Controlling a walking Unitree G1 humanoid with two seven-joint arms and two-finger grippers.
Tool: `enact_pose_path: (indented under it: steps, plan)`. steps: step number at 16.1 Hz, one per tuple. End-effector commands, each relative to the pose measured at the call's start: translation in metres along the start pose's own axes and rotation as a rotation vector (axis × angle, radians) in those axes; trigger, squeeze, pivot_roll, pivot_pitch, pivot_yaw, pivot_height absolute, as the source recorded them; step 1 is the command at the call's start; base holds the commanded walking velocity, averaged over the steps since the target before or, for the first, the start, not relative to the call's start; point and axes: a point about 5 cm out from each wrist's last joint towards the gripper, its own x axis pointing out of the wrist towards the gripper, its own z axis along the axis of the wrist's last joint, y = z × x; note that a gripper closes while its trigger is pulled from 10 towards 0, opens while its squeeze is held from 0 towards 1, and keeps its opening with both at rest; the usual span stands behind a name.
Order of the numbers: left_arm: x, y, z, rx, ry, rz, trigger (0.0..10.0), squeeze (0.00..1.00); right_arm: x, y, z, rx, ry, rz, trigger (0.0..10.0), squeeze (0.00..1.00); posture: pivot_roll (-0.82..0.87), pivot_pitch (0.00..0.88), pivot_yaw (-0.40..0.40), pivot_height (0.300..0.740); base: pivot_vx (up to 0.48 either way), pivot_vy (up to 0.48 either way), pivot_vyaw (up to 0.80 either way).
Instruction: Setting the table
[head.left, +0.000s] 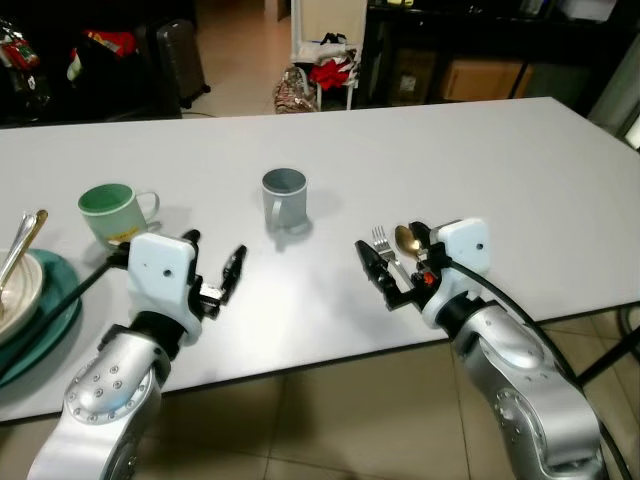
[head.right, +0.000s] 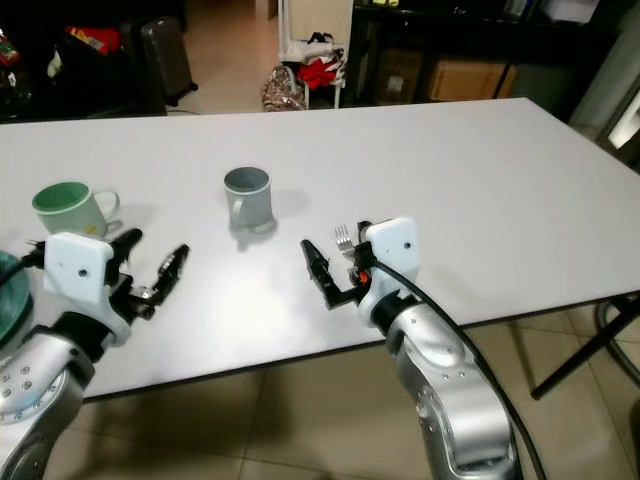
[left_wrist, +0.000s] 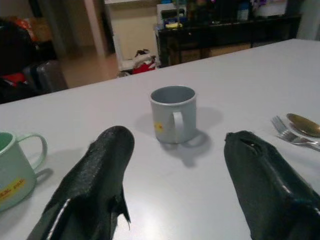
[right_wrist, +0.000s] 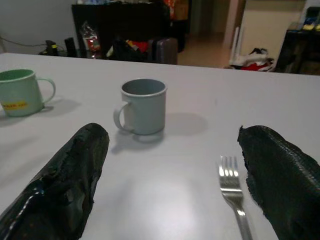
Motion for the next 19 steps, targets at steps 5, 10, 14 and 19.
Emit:
enact_pose_path:
  steps: [5,10,14,19]
  plan:
    - [0.001,0.004,0.003,0.012,-0.014,0.033,10.0,0.0,0.003,0.005,0.0,0.031,0.0,0.046,10.0,1.0,-0.02,0.0,0.02,0.74,0.0,-0.441,0.0]
    - [0.002,0.004,0.002,0.0,-0.008,0.074,10.0,0.0,0.006,0.008,0.002,0.002,0.003,0.111,10.0,1.0,-0.02,0.0,-0.002,0.74,0.0,0.0,0.8]
    - [0.007,0.008,0.001,0.007,-0.014,0.14,10.0,0.0,0.014,0.004,0.007,-0.017,-0.004,0.129,10.0,1.0,-0.04,0.0,-0.034,0.74,0.0,0.0,0.8]
    - [0.005,0.006,-0.004,-0.02,0.013,0.147,10.0,0.0,0.013,0.005,0.006,-0.011,0.004,0.124,10.0,1.0,-0.06,0.0,-0.01,0.74,0.0,0.0,0.8]
